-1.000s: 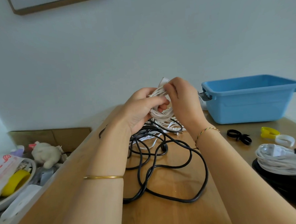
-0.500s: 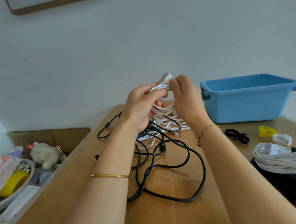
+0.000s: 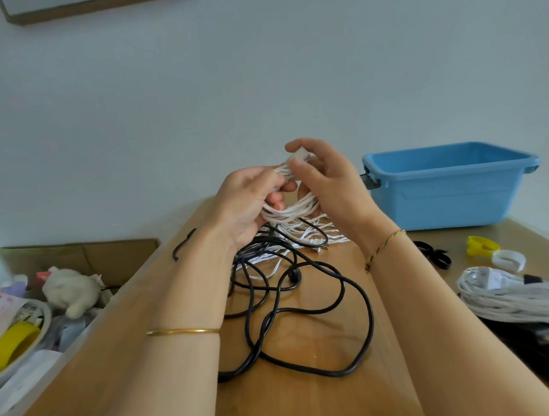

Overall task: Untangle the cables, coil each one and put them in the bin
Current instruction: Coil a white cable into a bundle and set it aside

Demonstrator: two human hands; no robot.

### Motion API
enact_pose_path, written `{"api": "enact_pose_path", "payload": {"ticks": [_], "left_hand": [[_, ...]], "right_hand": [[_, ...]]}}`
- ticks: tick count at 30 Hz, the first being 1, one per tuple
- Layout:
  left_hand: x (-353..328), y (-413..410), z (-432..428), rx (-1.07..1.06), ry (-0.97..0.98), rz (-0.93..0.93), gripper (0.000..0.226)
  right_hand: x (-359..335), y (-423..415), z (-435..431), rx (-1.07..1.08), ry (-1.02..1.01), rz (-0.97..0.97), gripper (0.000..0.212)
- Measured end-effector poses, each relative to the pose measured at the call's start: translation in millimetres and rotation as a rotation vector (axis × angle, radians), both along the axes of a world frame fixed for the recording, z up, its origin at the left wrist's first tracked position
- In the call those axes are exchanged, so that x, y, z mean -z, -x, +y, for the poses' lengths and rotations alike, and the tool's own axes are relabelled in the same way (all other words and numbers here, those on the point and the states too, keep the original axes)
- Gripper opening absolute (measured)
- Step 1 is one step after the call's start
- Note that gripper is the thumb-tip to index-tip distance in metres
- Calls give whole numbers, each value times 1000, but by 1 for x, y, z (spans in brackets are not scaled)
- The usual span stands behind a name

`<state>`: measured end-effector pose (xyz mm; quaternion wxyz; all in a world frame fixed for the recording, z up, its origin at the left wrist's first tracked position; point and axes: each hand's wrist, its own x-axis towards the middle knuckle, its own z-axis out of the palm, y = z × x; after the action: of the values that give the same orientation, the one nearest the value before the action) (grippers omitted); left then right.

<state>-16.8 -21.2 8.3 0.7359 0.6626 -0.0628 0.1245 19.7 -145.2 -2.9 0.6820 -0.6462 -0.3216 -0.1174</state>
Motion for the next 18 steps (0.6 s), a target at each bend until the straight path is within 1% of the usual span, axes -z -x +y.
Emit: {"api": "enact_pose_path", "payload": {"ticks": [3, 5, 6, 8, 10, 12, 14, 16, 18], "left_hand": [[-1, 2, -13, 15, 193, 36, 13], [0, 0, -24, 32, 300, 85, 12], [-1, -2, -31, 30, 311, 111, 13], [-6, -9, -48, -19, 259, 151, 20], [-15, -13, -67, -88, 160, 171, 27], [-24, -16, -90, -110, 97, 184, 29], [-27, -22, -107, -87, 102, 182, 25], [-25, -31, -131, -42, 128, 214, 21], [-17, -39, -151, -22, 107, 238, 19]], "right_hand": [[-4, -1, -5, 68, -95, 4, 13], [-7, -1, -12, 119, -58, 5, 12], [-8, -1, -16, 155, -26, -1, 12], [-11, 0, -29, 268, 13, -20, 10], [-15, 1, -41, 382, 14, -33, 10], [-20, 1, -60, 464, 20, -21, 9], [-26, -1, -79, 489, 53, 25, 9], [-30, 0, -109, 487, 163, 92, 8], [-36, 4, -135, 457, 286, 200, 7]]}}
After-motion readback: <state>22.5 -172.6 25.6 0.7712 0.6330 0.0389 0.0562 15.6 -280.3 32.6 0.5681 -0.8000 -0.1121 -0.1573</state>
